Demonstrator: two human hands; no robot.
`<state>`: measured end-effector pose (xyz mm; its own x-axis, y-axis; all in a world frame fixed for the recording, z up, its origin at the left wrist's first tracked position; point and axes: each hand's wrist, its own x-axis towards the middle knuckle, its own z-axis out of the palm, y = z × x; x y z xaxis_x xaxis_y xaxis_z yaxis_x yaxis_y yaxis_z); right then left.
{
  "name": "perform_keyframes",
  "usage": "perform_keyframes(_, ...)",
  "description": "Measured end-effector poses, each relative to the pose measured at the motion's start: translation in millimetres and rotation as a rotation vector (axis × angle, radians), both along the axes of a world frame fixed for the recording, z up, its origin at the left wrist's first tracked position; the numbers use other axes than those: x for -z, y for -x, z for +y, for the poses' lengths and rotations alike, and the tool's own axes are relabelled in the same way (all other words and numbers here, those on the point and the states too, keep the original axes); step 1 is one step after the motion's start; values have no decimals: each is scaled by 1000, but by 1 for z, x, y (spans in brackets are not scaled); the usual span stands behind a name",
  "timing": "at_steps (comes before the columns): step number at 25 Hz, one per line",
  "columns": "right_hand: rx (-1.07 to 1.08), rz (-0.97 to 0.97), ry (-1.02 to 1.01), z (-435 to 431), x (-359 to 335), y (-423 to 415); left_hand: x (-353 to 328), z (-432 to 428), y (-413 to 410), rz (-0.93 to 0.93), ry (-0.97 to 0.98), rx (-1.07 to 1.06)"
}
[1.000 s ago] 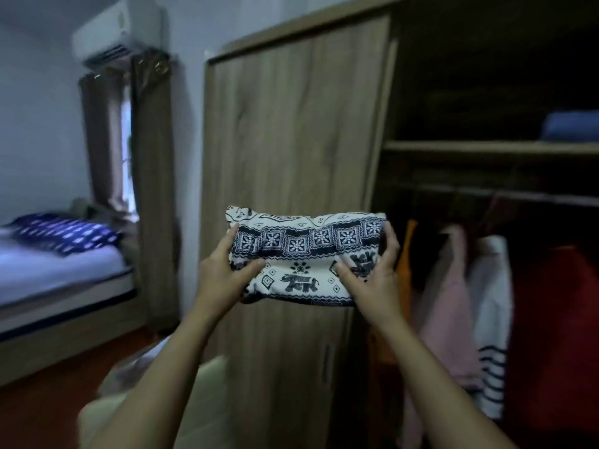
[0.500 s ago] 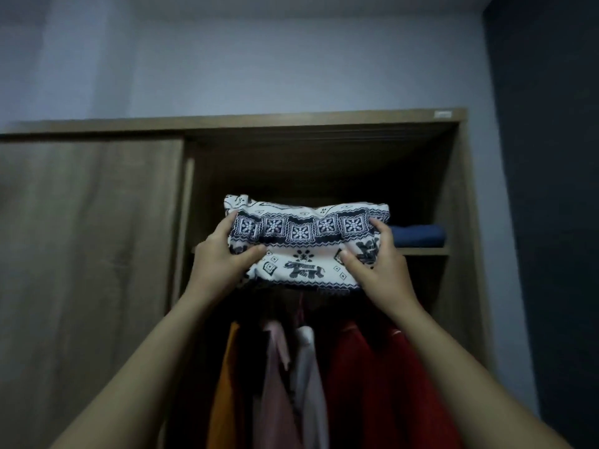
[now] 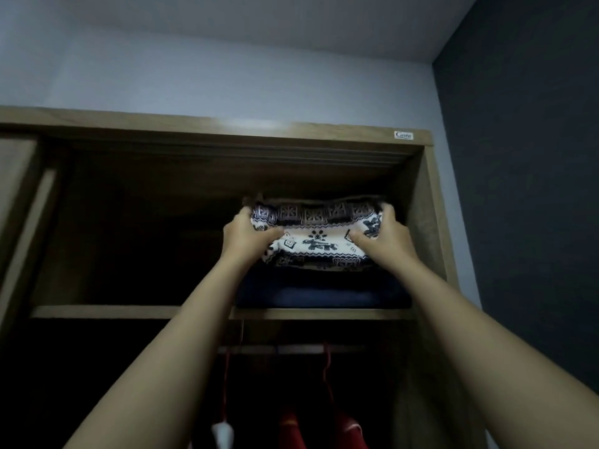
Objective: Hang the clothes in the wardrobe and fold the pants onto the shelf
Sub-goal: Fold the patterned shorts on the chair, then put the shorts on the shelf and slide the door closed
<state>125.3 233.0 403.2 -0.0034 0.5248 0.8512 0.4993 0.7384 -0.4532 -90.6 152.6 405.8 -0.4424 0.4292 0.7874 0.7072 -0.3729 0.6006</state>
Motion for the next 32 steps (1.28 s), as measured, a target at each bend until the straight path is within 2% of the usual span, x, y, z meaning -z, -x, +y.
perform_keyframes(3,227,-192,314,32,-9,8,-12,31,2,-20,455,-82)
perform_keyframes(5,369,-335,356,36,-8,12,-11,39,5,72,605,-255)
perform_keyframes(6,466,-383,283,32,-8,13,-10,39,5,167,592,-420)
perform_keyframes(7,554,-431,153,31,-6,15,-8,38,5,297,500,-576)
perform_keyframes(8,607,-489,-5,29,-5,17,-8,36,3,420,378,-645)
perform_keyframes(9,593,-555,-138,29,-3,20,-7,36,1,514,279,-594)
perform_keyframes(10,512,-613,-184,29,0,21,-6,35,-4,574,249,-484)
perform_keyframes(12,359,-685,8,32,5,19,-1,41,-11,641,370,-380)
perform_keyframes(14,359,-708,195,37,5,15,7,51,-5,673,485,-427)
perform_keyframes(17,394,-690,223,42,3,7,11,55,10,643,491,-409)
perform_keyframes(20,387,-645,134,38,12,5,11,55,14,643,474,-375)
perform_keyframes(21,417,-610,49,36,20,6,13,53,13,650,418,-347)
perform_keyframes(23,448,-488,-156,30,40,8,24,45,13,638,167,-266)
perform_keyframes(25,285,-267,-262,17,66,15,41,30,13,589,-102,-132)
perform_keyframes(27,91,-74,-324,-3,96,30,64,14,14,560,-203,-67)
perform_keyframes(29,-7,1,-361,-25,136,54,91,-1,20,562,-209,-83)
perform_keyframes(32,-144,-48,-340,-59,214,105,141,-31,44,555,-117,-157)
